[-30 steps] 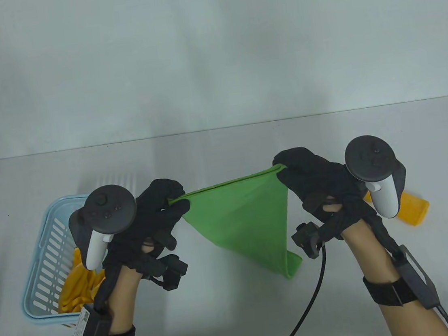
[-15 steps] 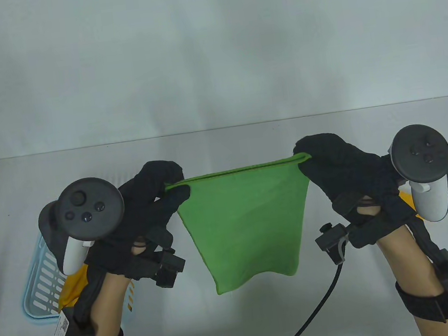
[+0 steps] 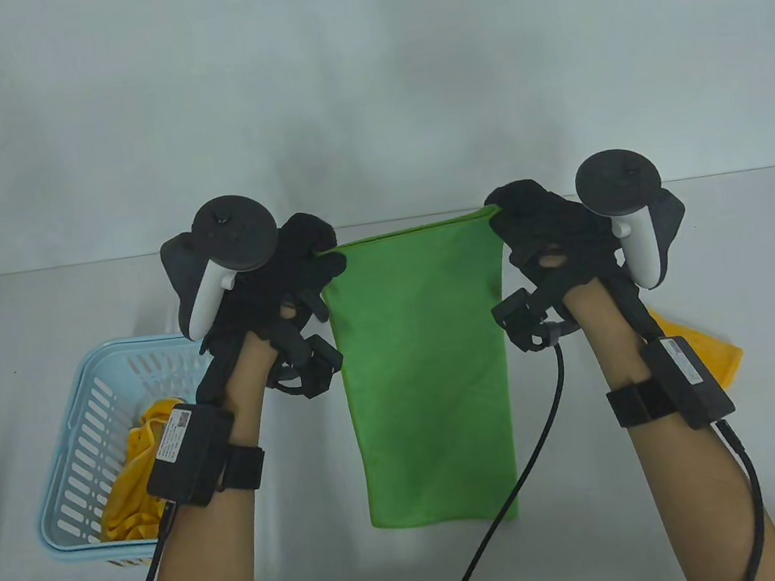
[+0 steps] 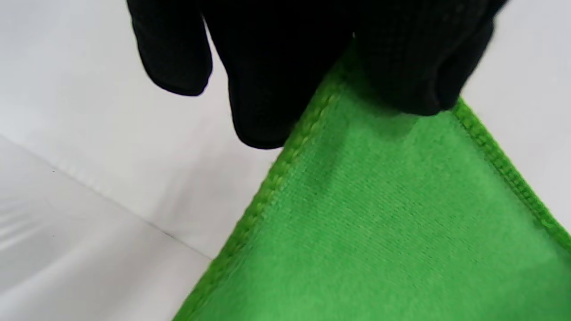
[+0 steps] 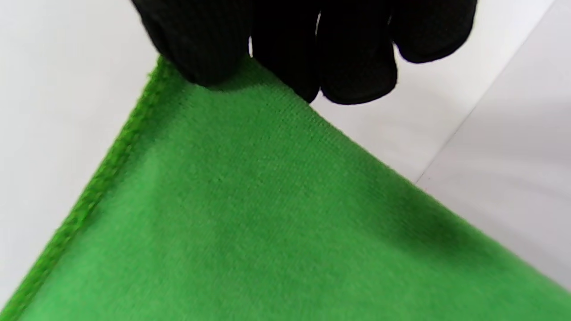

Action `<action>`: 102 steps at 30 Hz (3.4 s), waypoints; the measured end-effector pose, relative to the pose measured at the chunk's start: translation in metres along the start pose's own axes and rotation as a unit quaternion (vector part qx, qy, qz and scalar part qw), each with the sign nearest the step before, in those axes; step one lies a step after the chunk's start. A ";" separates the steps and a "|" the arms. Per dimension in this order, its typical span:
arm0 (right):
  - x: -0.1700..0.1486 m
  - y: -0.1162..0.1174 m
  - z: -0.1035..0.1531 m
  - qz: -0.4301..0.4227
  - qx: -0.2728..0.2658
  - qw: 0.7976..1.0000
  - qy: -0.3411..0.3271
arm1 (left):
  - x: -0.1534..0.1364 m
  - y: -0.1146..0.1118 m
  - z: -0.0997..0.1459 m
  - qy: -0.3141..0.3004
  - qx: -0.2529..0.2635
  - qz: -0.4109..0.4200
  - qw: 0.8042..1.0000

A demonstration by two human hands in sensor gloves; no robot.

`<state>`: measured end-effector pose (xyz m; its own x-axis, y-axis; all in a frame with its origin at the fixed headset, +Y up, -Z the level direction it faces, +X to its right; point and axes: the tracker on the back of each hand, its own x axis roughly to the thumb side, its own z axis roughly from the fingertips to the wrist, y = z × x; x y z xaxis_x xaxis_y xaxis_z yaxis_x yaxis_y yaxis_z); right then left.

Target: Roll square towel into towel roll

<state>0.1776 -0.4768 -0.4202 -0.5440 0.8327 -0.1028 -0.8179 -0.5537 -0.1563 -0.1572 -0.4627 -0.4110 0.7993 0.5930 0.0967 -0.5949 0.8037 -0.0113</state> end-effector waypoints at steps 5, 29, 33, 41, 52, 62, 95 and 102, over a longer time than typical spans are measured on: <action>0.033 -0.026 0.007 -0.038 -0.049 0.996 -0.063 | 0.023 0.026 0.007 -0.038 0.064 0.013 0.997; -0.160 0.085 0.076 0.041 0.150 0.988 -0.008 | -0.104 -0.141 0.083 0.005 -0.126 -0.013 0.992; -0.179 0.089 0.091 0.059 0.186 0.981 0.003 | -0.110 -0.159 0.100 -0.007 -0.156 -0.033 0.987; -0.207 0.104 0.106 0.094 0.259 0.961 0.021 | -0.127 -0.188 0.114 0.000 -0.225 -0.047 0.973; -0.224 0.135 0.116 0.222 0.378 0.897 0.047 | -0.131 -0.231 0.119 -0.009 -0.344 -0.157 0.926; -0.243 0.141 0.103 0.200 0.356 0.906 0.114 | -0.145 -0.236 0.108 0.045 -0.335 -0.143 0.930; -0.236 0.125 0.098 0.209 0.213 0.946 0.130 | -0.143 -0.223 0.102 0.081 -0.181 -0.232 0.952; -0.209 0.126 0.117 0.208 0.214 0.954 0.017 | -0.115 -0.215 0.117 -0.001 -0.150 -0.248 0.957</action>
<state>0.1665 -0.7207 -0.3032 -0.8383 0.5358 -0.1011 -0.5374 -0.7805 0.3193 -0.1312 -0.7089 -0.3033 0.9768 0.1350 0.1664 -0.0910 0.9644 -0.2483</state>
